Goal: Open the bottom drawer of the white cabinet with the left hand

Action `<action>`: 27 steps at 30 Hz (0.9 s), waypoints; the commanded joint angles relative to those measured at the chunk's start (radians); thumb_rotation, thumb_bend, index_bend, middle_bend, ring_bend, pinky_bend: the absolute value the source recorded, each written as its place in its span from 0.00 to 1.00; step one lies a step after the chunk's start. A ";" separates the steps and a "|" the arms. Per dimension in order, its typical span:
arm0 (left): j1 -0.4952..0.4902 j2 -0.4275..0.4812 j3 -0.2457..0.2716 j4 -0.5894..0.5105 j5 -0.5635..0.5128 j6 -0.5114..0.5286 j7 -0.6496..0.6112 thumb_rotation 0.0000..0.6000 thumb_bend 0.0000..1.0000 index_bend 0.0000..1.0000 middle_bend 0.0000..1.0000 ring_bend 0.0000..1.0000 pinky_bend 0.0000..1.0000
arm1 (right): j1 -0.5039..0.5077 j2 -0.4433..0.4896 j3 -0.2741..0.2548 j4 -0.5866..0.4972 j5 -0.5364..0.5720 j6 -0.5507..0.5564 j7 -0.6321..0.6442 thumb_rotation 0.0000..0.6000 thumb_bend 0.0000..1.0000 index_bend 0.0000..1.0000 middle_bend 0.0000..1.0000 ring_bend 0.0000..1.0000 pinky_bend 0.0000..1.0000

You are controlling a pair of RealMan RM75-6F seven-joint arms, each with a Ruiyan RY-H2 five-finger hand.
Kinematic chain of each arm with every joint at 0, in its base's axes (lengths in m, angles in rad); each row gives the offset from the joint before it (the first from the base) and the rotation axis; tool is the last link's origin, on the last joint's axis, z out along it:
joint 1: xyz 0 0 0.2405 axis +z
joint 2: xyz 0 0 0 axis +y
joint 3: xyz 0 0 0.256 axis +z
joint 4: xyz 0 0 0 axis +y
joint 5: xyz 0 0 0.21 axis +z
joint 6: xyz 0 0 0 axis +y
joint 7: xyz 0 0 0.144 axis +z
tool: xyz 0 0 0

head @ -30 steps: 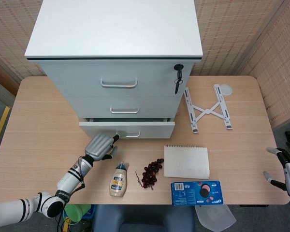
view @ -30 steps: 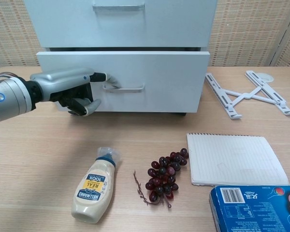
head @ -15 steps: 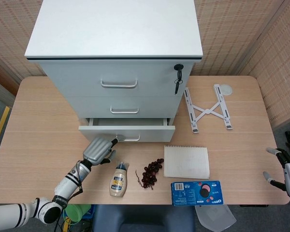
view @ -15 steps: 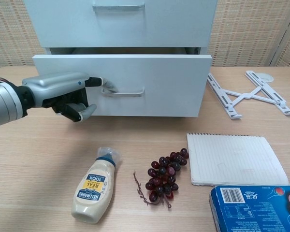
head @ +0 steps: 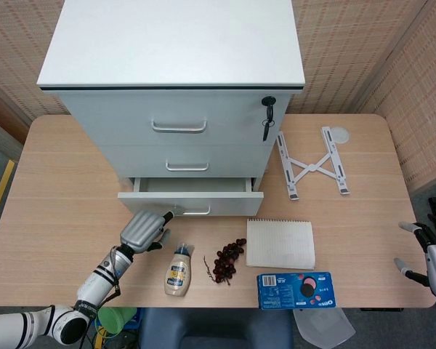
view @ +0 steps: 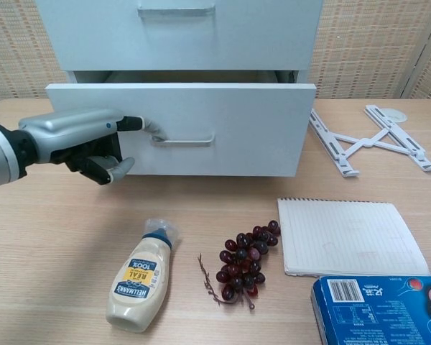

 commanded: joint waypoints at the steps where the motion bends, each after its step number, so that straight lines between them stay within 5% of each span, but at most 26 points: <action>1: 0.004 0.005 0.001 -0.012 -0.003 0.007 0.009 1.00 0.59 0.17 0.98 1.00 1.00 | 0.000 0.002 0.001 0.000 -0.001 0.003 0.002 1.00 0.14 0.26 0.29 0.16 0.17; 27: 0.036 0.042 0.041 -0.117 -0.001 0.038 0.073 1.00 0.59 0.19 0.98 1.00 1.00 | -0.010 -0.005 -0.002 0.019 -0.005 0.012 0.019 1.00 0.13 0.26 0.29 0.16 0.17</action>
